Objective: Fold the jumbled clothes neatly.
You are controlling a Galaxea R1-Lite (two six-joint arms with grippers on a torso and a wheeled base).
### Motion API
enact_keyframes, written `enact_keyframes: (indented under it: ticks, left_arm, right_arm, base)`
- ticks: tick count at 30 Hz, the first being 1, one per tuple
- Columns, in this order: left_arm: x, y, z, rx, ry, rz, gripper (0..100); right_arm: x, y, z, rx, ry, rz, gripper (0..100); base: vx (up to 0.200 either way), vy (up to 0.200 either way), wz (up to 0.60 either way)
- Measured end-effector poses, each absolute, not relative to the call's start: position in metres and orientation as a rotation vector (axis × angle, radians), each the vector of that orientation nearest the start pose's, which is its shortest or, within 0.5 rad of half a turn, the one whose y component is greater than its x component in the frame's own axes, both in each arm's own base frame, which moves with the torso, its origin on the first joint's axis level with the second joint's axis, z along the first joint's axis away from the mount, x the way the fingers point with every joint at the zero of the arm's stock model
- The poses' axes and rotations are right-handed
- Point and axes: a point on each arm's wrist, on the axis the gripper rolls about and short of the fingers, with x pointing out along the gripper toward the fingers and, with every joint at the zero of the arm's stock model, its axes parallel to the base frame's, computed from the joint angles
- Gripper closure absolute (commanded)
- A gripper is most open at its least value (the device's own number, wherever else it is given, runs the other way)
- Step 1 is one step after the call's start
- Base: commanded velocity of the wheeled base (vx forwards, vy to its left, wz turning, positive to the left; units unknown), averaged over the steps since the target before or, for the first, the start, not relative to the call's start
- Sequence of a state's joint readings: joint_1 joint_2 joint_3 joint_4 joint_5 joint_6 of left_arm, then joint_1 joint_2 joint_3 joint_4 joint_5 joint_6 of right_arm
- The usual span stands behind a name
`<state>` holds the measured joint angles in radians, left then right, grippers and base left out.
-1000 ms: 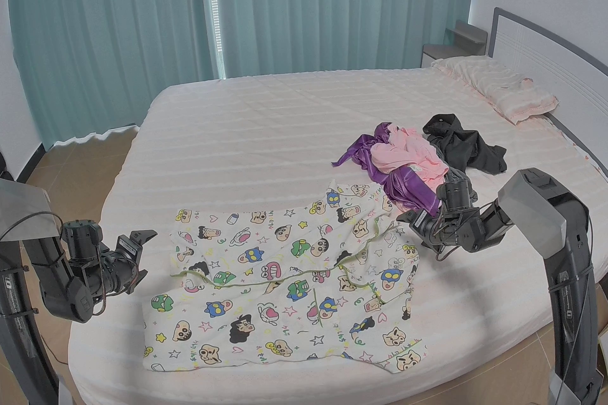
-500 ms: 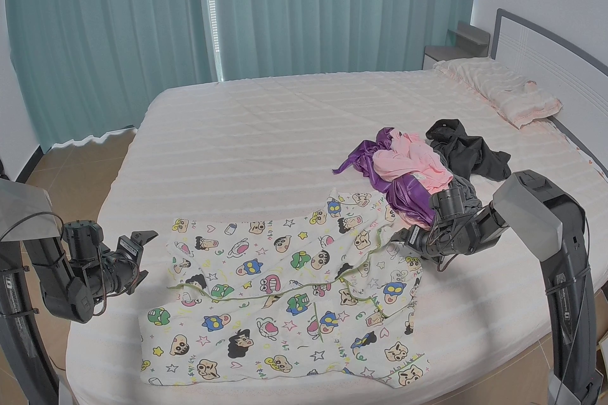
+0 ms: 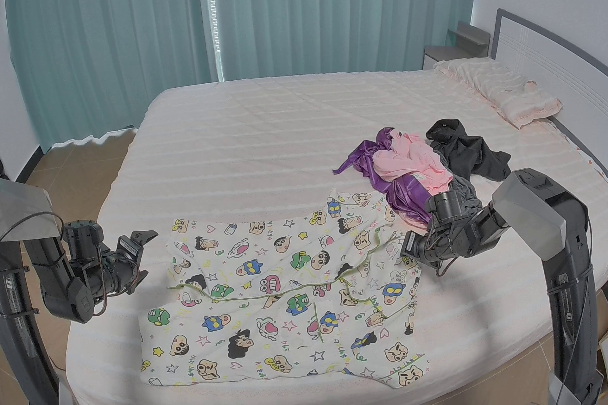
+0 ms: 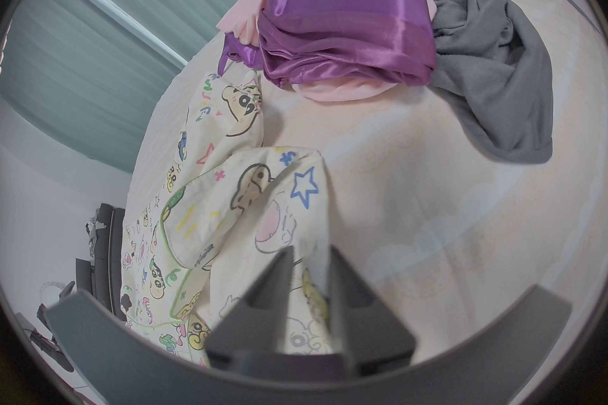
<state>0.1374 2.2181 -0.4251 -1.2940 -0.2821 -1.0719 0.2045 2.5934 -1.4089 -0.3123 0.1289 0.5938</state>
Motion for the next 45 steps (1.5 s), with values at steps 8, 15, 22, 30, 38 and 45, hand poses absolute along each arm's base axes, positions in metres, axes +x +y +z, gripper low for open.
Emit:
enact_keyframes:
  ticks: [8,15,22,30,38,45]
  left_arm:
    - [0.303,0.036,0.003,-1.152,0.523,0.136,0]
    - [0.303,0.036,0.003,-1.15,0.523,0.137,0]
    - [0.302,0.036,0.003,-1.141,0.524,0.135,0]
    - [0.301,0.035,0.003,-1.134,0.53,0.133,0]
    - [0.297,0.031,0.002,-1.132,0.55,0.131,0]
    - [0.292,0.028,0.002,-1.128,0.567,0.128,0]
  right_arm:
    - [0.45,0.073,-0.05,0.522,0.903,-0.039,100]
    - [0.45,0.058,-0.052,0.517,0.891,-0.101,100]
    - [0.448,0.048,-0.056,0.518,0.893,-0.141,0]
    - [0.446,0.045,-0.055,0.528,0.895,-0.146,0]
    - [0.421,0.041,-0.046,0.547,0.934,-0.11,0]
    - [0.371,0.047,-0.046,0.49,0.974,-0.001,0]
  base:
    - [0.0,0.0,0.0]
    - [0.0,0.0,0.0]
    - [0.0,0.0,0.0]
    - [0.0,0.0,0.0]
    - [-0.05,0.0,0.0]
    - [-0.2,0.0,0.0]
